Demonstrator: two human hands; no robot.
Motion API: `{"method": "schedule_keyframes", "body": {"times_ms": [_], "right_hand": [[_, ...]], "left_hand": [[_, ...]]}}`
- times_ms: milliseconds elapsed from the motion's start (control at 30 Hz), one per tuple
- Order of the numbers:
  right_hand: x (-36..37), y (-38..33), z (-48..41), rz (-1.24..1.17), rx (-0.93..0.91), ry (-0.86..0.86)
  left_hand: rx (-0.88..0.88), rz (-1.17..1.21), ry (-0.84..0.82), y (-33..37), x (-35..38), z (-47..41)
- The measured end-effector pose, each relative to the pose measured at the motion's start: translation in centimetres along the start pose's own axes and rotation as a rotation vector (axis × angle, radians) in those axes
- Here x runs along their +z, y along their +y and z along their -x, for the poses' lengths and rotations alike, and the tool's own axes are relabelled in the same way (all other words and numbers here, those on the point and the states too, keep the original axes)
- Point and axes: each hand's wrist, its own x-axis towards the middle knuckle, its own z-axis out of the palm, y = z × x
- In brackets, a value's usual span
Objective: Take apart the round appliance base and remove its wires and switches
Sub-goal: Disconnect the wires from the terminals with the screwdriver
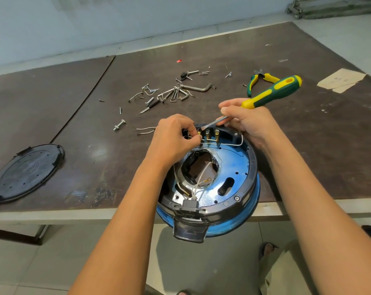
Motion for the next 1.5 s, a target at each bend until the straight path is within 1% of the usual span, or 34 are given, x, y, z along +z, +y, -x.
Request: {"method": "schedule_keyframes", "body": {"times_ms": [333, 633, 733, 800, 900, 1000, 1067, 1200, 1500], "right_hand": [[0.6, 0.4, -0.4, -0.018, 0.017, 0.087], [0.7, 0.6, -0.5, -0.048, 0.023, 0.096], [0.5, 0.6, -0.1, -0.004, -0.053, 0.075], [0.0, 0.6, 0.5, 0.047, -0.153, -0.003], [-1.0, 0.0, 1.4, 0.200, -0.311, -0.155], [-0.8, 0.0, 1.7, 0.336, -0.386, -0.181], [-0.5, 0.1, 1.7, 0.342, -0.396, -0.162], [-0.6, 0.6, 1.5, 0.262, -0.381, -0.148], [-0.9, 1.1, 1.8, 0.222, -0.437, -0.165]], "left_hand": [[0.012, 0.006, -0.004, -0.1, 0.0, 0.0], [0.004, 0.015, 0.001, 0.0, 0.1, 0.1], [-0.001, 0.015, -0.002, 0.0, 0.0, 0.1], [-0.010, 0.015, 0.002, 0.0, 0.0, 0.1], [-0.016, 0.018, -0.006, 0.1, 0.0, 0.1], [-0.013, 0.016, -0.007, 0.1, 0.0, 0.1], [-0.015, 0.018, -0.007, 0.1, 0.0, 0.1], [-0.019, 0.015, -0.006, 0.0, 0.1, 0.1], [-0.026, 0.019, -0.013, 0.1, 0.0, 0.0]]}}
